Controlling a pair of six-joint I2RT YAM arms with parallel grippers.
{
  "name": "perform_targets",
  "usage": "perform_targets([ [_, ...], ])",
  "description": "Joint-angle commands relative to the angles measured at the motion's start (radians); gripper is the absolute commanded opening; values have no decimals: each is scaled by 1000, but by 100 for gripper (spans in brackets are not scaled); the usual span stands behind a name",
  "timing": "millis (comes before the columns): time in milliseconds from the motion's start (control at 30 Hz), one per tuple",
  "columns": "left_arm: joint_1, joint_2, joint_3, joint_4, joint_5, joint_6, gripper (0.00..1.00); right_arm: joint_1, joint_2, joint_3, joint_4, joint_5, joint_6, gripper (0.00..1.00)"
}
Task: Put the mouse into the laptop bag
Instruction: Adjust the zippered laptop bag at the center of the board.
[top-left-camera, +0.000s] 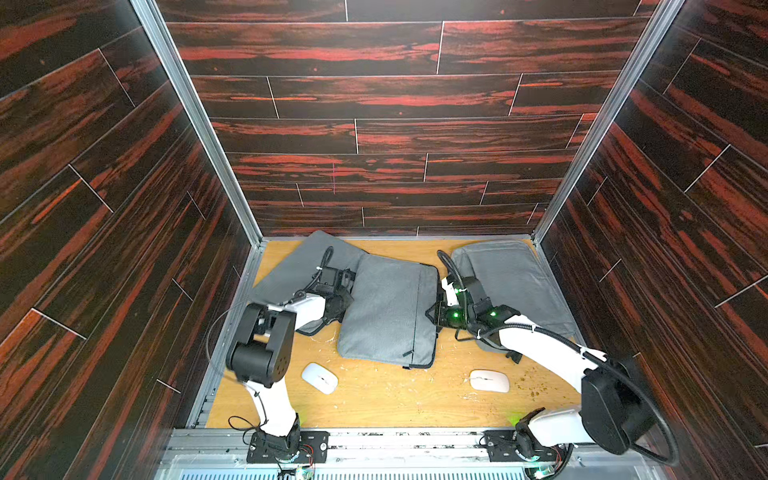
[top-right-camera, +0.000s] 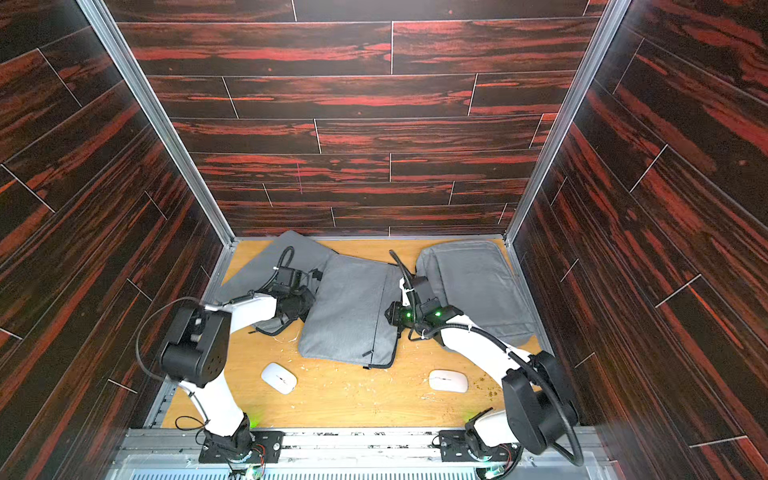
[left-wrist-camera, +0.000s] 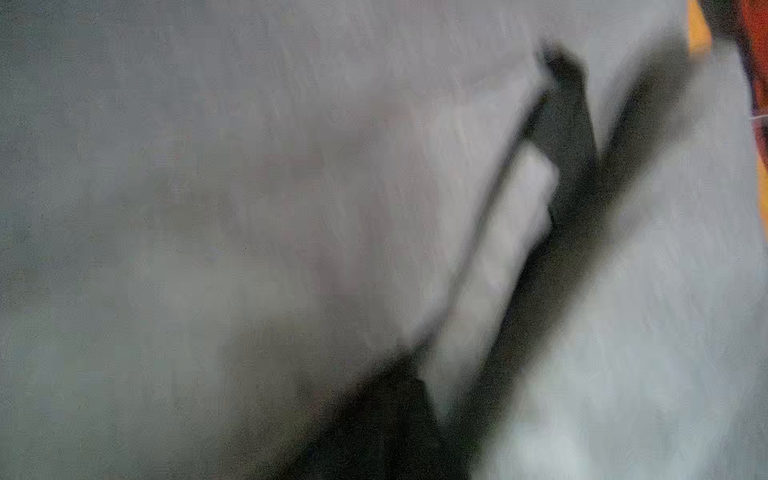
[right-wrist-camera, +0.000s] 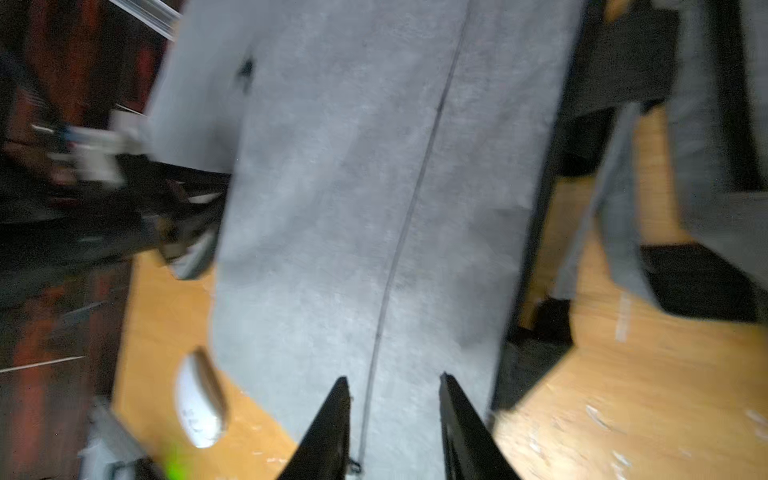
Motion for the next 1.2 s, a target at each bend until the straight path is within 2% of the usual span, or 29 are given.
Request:
perform_targets([
  [0,-32,-181,35,-142,3,23,39,77,-107,-34,-102,161,-62,38],
  [133,-71,-346,-3,-212,-39,34,54,233,-130,-119,-114,275,-43,38],
  [333,-131,-563,-155,-288,-82,6,67,487,-70,-196,-42,369,119,38],
  [567,-185,-656,-358,-291,-52,-53,78,569,10,-185,12,369,185,42],
  [700,-205,-650,-414,-268,-49,-64,82,578,23,-187,11,392,211,43],
  [900,-205,-597,-410,-235,-44,-45,87,548,-55,-186,-76,491,220,57],
  [1000,-205,-566,-419,-193,-33,-44,87,468,-103,-188,-97,455,198,60],
  [1167,-206,-494,-440,-116,-9,-55,87,262,-150,-226,-10,294,137,61],
])
